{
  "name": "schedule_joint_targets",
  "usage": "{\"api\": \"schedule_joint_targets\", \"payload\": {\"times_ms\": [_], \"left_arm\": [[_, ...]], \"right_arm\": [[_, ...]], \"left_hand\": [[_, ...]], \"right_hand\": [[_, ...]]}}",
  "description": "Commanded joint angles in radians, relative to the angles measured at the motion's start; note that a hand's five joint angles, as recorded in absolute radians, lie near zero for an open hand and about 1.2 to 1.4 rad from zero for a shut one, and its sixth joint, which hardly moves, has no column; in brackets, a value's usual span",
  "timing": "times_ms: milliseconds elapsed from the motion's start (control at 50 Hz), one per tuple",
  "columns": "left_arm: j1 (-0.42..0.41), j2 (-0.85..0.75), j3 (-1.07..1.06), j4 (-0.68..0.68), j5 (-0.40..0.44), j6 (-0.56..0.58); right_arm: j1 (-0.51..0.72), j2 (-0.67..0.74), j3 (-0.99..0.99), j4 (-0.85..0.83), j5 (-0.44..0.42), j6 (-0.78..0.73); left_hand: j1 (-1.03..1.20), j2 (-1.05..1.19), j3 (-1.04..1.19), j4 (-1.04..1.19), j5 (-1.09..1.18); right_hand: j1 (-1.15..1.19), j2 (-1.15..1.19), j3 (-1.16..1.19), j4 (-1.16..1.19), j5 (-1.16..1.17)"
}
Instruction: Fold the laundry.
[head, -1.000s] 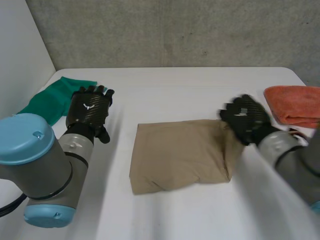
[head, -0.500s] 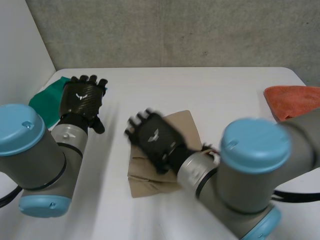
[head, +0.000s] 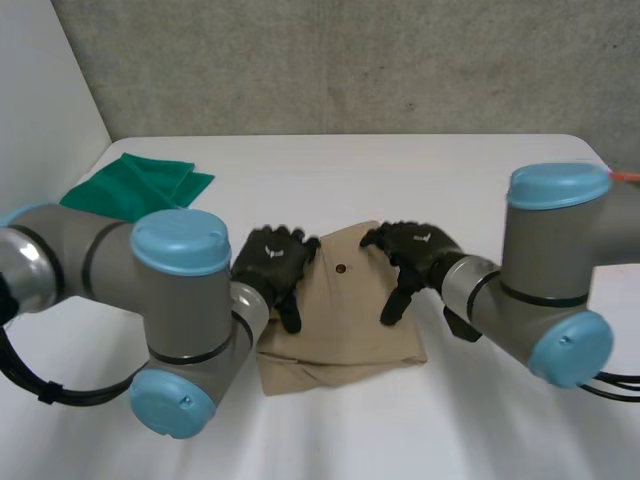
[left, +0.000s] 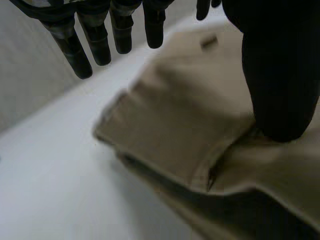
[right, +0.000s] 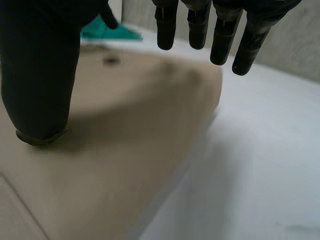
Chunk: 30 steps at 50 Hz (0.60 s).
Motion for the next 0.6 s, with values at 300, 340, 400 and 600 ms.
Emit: {"api": "schedule_joint_targets", "payload": {"times_ms": [300, 340, 400, 600], "left_arm": [[0.05, 0.16, 0.095, -0.105, 0.075, 0.072], [0.068, 0.231, 0.099, -0.125, 0.153, 0.071], [0.087, 0.315, 0.098, -0.174, 0.27, 0.066], [0.141, 0.41, 0.098, -0.297, 0.469, 0.0]], "right_arm": [[0.033, -0.125, 0.092, -0.155, 0.155, -0.293], [0.051, -0.206, 0.167, -0.23, 0.157, -0.295], [0.074, -0.287, 0.285, -0.311, 0.155, -0.302], [0.146, -0.334, 0.519, -0.396, 0.152, -0.289]], "left_hand": [[0.004, -0.009, -0.015, -0.008, -0.027], [0.004, -0.009, -0.015, -0.008, -0.027], [0.004, -0.009, -0.015, -0.008, -0.027], [0.004, -0.009, -0.015, -0.008, -0.027]], "right_hand": [[-0.035, -0.053, -0.046, -0.067, -0.07], [-0.035, -0.053, -0.046, -0.067, -0.07], [-0.035, -0.053, -0.046, -0.067, -0.07], [-0.035, -0.053, -0.046, -0.067, -0.07]]}}
